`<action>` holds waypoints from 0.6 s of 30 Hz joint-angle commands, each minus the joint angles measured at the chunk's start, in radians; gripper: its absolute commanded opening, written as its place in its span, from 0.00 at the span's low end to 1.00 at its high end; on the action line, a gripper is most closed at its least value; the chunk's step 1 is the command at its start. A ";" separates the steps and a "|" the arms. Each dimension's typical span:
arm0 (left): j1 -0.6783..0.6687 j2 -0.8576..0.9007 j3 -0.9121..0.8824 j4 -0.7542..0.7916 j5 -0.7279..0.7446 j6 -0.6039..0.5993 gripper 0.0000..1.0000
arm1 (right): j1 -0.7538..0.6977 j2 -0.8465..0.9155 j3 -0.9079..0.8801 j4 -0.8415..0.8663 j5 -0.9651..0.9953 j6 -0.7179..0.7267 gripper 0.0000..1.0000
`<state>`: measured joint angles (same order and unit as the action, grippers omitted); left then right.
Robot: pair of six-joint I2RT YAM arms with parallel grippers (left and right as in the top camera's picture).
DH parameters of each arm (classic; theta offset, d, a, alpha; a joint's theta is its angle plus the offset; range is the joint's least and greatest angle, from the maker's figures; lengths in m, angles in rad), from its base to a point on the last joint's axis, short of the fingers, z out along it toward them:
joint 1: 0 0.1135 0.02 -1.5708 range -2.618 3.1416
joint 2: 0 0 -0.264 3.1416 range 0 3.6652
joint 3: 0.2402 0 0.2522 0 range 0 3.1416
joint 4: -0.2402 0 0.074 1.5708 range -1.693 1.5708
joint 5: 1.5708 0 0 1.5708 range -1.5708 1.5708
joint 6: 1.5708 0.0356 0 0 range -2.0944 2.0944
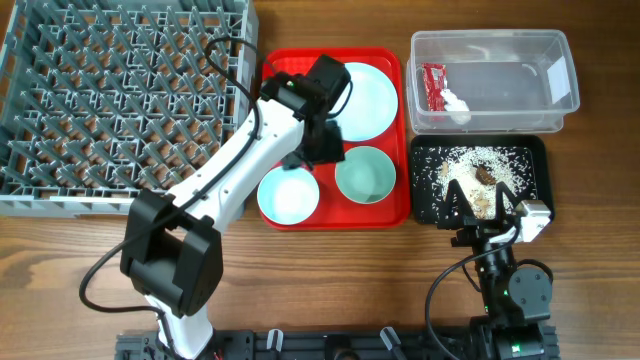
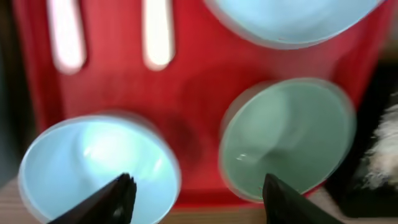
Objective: Sort waste into correct bins and load items into the dishwasher rack
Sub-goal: 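Reach the left gripper to the green bowl and grasp its rim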
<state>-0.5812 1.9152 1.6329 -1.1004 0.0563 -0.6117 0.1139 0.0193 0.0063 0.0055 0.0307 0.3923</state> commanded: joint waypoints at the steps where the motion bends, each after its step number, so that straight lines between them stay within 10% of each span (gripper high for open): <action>1: -0.021 0.002 0.007 0.055 -0.061 0.013 0.57 | -0.006 -0.016 -0.001 0.006 -0.002 0.008 1.00; 18: -0.079 0.173 0.007 0.113 -0.059 0.185 0.47 | -0.006 -0.016 -0.001 0.006 -0.002 0.007 1.00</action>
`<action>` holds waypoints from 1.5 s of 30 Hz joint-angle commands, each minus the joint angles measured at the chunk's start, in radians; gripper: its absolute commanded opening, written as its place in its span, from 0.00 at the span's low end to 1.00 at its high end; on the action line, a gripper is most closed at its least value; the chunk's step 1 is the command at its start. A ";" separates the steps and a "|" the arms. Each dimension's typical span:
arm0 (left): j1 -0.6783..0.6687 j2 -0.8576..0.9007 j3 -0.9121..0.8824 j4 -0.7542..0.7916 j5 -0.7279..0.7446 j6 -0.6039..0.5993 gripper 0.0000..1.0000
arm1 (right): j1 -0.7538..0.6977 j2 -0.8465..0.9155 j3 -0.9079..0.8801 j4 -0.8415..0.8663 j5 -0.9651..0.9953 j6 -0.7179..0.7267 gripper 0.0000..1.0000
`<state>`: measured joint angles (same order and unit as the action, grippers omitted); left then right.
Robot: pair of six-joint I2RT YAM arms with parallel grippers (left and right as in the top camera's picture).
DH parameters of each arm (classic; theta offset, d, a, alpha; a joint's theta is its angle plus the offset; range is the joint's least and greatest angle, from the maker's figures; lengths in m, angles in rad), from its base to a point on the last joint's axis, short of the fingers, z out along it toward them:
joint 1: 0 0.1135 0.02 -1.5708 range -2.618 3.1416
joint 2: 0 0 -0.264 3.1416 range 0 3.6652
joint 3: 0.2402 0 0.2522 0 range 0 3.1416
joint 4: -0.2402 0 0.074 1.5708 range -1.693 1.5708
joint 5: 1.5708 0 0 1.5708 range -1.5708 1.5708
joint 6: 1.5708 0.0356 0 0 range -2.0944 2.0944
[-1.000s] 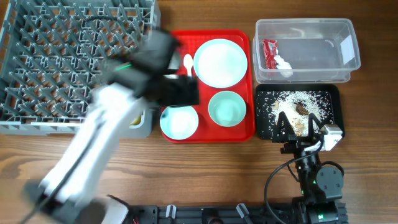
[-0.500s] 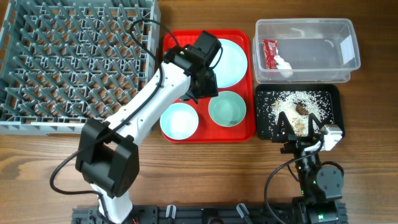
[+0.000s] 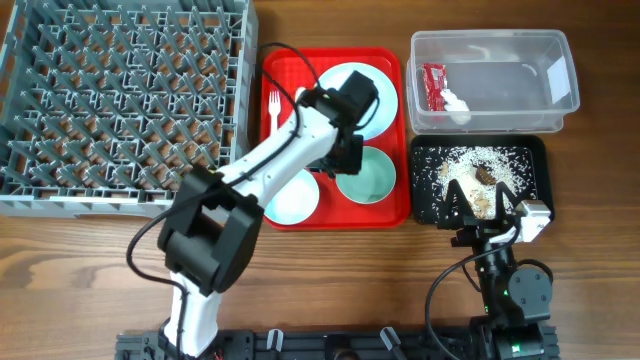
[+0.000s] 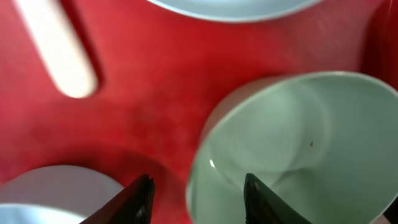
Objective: Sort waste into correct bins and load items into the dishwasher rack
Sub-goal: 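Reach the left gripper to the green bowl and grasp its rim, then lift the green bowl with the left gripper and carry it over the rack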
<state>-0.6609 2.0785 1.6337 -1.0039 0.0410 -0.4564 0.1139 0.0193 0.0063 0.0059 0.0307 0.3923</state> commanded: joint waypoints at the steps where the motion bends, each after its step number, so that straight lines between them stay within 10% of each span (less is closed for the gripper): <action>1: 0.002 0.014 0.006 0.025 -0.051 0.030 0.47 | -0.006 -0.016 -0.001 0.006 -0.001 0.008 1.00; 5: 0.003 0.047 0.006 0.027 -0.050 0.031 0.46 | -0.006 -0.016 -0.001 0.006 -0.002 0.008 1.00; 14: 0.003 0.070 0.006 0.005 -0.008 0.030 0.04 | -0.006 -0.016 -0.001 0.006 -0.002 0.007 1.00; 20: 0.032 0.005 0.068 -0.054 -0.035 0.006 0.04 | -0.006 -0.016 -0.001 0.006 -0.002 0.008 1.00; 31: 0.182 -0.182 0.290 -0.318 -0.925 -0.026 0.04 | -0.006 -0.016 -0.001 0.006 -0.002 0.007 1.00; 45: 0.375 -0.040 0.281 -0.269 -1.255 -0.027 0.04 | -0.006 -0.016 -0.001 0.006 -0.002 0.008 1.00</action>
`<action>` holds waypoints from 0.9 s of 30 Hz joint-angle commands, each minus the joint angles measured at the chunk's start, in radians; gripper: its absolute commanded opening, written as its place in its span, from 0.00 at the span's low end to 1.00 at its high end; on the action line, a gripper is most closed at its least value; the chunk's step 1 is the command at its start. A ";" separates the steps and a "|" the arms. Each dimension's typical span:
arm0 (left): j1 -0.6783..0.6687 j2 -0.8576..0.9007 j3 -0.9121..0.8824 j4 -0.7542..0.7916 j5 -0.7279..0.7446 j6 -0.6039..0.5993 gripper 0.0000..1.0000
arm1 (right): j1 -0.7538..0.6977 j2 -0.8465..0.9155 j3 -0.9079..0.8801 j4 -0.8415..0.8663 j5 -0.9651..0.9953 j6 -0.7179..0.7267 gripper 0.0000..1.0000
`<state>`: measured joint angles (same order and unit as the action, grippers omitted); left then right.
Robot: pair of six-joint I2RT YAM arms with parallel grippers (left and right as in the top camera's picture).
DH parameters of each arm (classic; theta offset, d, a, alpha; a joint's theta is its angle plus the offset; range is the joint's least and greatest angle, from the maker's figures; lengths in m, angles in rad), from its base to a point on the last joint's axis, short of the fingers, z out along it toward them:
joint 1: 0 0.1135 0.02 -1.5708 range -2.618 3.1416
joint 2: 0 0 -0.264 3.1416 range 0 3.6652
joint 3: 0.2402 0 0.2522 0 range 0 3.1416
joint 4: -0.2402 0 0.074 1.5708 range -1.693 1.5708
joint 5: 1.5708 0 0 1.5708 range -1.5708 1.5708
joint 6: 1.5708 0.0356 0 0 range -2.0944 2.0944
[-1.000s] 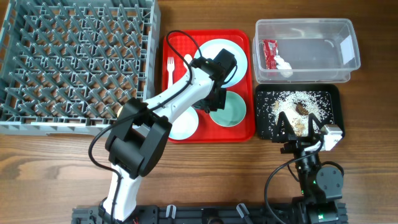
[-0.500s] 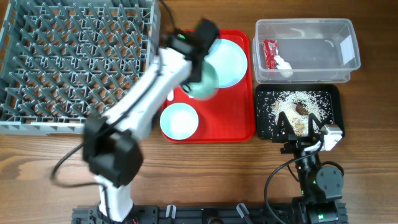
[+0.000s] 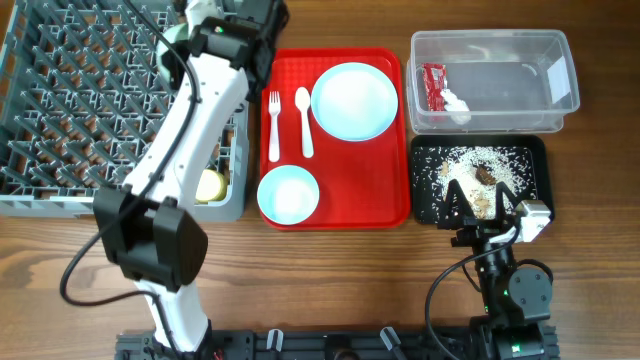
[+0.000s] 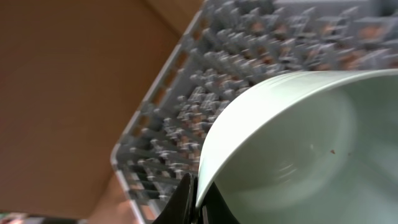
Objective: Sort waste into correct bins and load items into the dishwasher rack
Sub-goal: 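Lift the green bowl with the left gripper and carry it over the rack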
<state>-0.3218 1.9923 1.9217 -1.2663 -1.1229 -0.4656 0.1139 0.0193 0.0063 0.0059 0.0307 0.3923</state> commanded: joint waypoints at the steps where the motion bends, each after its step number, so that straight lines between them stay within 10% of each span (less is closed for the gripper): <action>1: 0.046 0.060 -0.007 -0.006 -0.094 -0.018 0.04 | -0.006 -0.016 -0.001 0.006 -0.002 0.008 1.00; 27: 0.062 0.249 -0.007 0.498 -0.214 0.321 0.04 | -0.006 -0.016 -0.001 0.006 -0.002 0.008 1.00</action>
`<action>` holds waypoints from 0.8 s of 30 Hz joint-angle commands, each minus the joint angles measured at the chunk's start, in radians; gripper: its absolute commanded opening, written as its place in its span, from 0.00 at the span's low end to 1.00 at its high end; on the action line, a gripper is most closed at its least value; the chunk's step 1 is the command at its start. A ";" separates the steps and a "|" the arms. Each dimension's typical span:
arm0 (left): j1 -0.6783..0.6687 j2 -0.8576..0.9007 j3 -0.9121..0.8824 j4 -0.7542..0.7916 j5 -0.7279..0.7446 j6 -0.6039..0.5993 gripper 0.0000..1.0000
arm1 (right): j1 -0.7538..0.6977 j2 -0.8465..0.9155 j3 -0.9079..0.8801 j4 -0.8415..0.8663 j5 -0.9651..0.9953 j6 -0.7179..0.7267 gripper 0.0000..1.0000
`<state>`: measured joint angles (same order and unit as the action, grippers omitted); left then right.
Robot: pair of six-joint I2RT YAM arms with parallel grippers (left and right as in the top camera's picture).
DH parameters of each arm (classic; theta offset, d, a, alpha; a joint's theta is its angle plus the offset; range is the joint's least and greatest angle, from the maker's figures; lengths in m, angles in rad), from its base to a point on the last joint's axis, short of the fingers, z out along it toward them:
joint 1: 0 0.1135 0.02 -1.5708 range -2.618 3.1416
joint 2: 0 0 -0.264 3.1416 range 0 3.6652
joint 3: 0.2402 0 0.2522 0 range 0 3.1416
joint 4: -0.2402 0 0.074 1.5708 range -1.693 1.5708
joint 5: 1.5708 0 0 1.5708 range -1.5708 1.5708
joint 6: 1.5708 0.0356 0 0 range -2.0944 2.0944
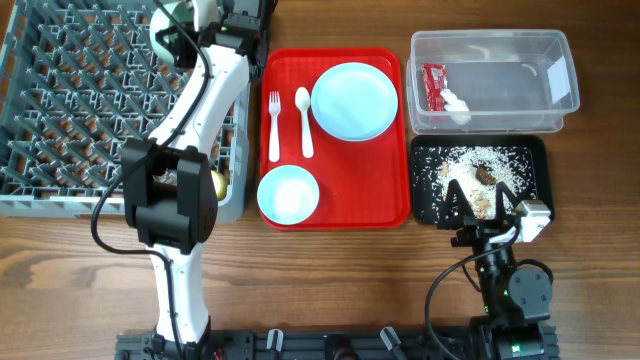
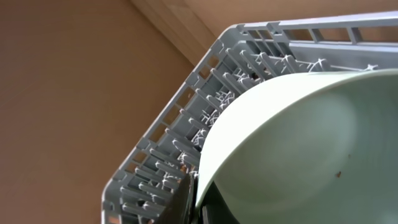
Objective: Sort waste into correct bins and load items into the dishwasher rack
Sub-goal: 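Lift the green bowl with the left gripper and carry it over the rack, then lower the green bowl into the rack's back row and open the left gripper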
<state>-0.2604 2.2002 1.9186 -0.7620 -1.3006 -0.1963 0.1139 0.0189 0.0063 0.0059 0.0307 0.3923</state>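
Note:
My left gripper is shut on the rim of a pale green bowl, which is held on edge. In the overhead view this bowl is above the far right part of the grey dishwasher rack, with the left gripper beside it. On the red tray lie a white fork, a white spoon, a light blue plate and a light blue bowl. My right gripper stands open at the front edge of the black tray.
A clear plastic bin at the back right holds a red wrapper and white tissue. Below it a black tray holds rice and scraps. A small yellow round item sits in the rack's front right corner.
The left gripper, still holding the green bowl, has shifted a little to the left along the rack's far edge. In the wrist view the rack's corner now looks nearer. The right arm is unchanged.
The left gripper was open above the tray between the blue bowl and the green one. Then its jaws straddled the green bowl's rim. Later the bowl was off the tray, held over the rack's far right corner, and now it is slightly further left there.

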 commanded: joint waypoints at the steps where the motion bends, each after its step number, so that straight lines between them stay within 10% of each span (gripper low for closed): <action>1: 0.000 0.051 -0.004 -0.013 -0.036 0.052 0.04 | -0.006 -0.015 -0.001 0.006 -0.002 0.008 1.00; 18: -0.084 0.101 -0.004 -0.058 -0.036 0.051 0.11 | -0.006 -0.015 -0.001 0.006 -0.002 0.007 1.00; 24: -0.109 0.100 -0.003 -0.085 -0.050 0.055 0.53 | -0.006 -0.015 -0.001 0.006 -0.002 0.007 1.00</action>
<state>-0.3637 2.2818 1.9186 -0.8307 -1.3342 -0.1375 0.1139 0.0193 0.0063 0.0055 0.0307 0.3923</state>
